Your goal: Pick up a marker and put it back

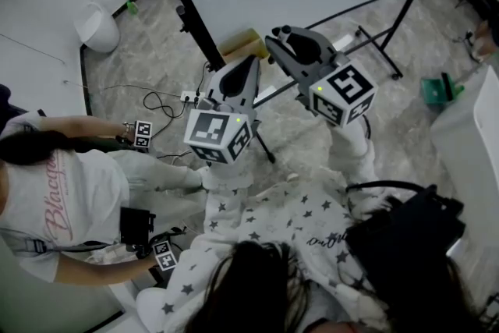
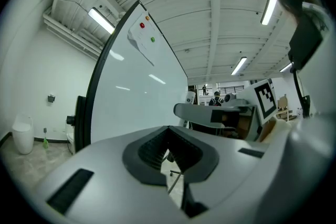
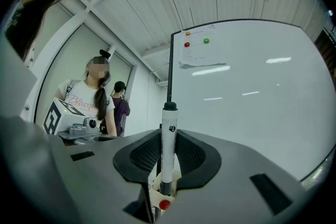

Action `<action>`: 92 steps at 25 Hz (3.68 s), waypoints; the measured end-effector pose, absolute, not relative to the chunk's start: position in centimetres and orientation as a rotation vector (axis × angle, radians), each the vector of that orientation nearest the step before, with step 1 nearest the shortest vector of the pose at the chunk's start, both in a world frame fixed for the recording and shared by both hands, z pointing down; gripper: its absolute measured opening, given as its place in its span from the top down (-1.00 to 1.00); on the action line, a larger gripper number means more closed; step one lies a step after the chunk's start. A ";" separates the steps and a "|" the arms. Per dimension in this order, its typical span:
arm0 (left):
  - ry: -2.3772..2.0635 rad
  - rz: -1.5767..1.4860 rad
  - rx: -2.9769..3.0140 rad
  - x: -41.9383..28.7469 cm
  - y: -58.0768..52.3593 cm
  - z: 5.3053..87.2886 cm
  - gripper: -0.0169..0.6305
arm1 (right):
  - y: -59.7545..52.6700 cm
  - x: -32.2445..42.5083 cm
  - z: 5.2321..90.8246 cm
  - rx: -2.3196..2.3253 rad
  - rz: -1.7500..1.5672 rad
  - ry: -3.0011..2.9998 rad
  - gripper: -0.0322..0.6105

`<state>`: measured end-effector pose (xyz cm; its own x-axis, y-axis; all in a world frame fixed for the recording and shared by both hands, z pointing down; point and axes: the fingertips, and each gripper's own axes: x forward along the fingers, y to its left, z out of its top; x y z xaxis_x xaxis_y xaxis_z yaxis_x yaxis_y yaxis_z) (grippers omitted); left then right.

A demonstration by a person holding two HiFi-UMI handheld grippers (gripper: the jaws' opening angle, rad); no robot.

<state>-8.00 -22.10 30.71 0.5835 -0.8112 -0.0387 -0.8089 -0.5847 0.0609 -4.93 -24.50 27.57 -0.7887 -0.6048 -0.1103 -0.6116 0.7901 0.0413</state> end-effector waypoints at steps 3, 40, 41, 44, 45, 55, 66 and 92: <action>-1.413 -0.119 2.769 -8.0 -22.1 30.8 0.94 | -24.3 -4.4 27.5 -0.987 0.110 2.865 0.65; -1.547 -0.086 2.613 -9.2 -24.9 38.5 0.94 | -31.5 -5.4 40.4 -1.060 -0.129 2.860 0.65; -1.547 -0.085 2.612 -9.0 -24.9 38.6 0.94 | -31.4 -5.4 40.7 -1.055 -0.129 2.869 0.65; -1.548 -0.085 2.604 -8.8 -25.0 38.8 0.94 | -31.3 -5.6 41.4 -1.037 -0.138 2.889 0.65; -1.547 -0.086 2.601 -8.8 -25.1 38.9 0.94 | -31.3 -5.7 41.6 -1.035 -0.140 2.897 0.65; -1.528 -0.093 2.593 -8.5 -25.1 39.6 0.94 | -30.7 -5.8 42.7 -1.025 -0.111 2.952 0.65; -1.495 -0.114 2.612 -8.0 -24.7 39.1 0.94 | -29.8 -5.4 40.6 -0.992 -0.080 2.904 0.39; -1.477 -0.137 2.737 -6.4 -20.9 33.4 0.94 | -22.4 -2.3 31.5 -1.048 0.137 2.878 0.88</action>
<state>-6.35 -20.94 33.40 0.5458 -0.8355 -0.0635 -0.8330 -0.5492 0.0669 -2.33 -22.44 31.46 -0.7639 -0.6372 -0.1018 -0.6440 0.7628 0.0581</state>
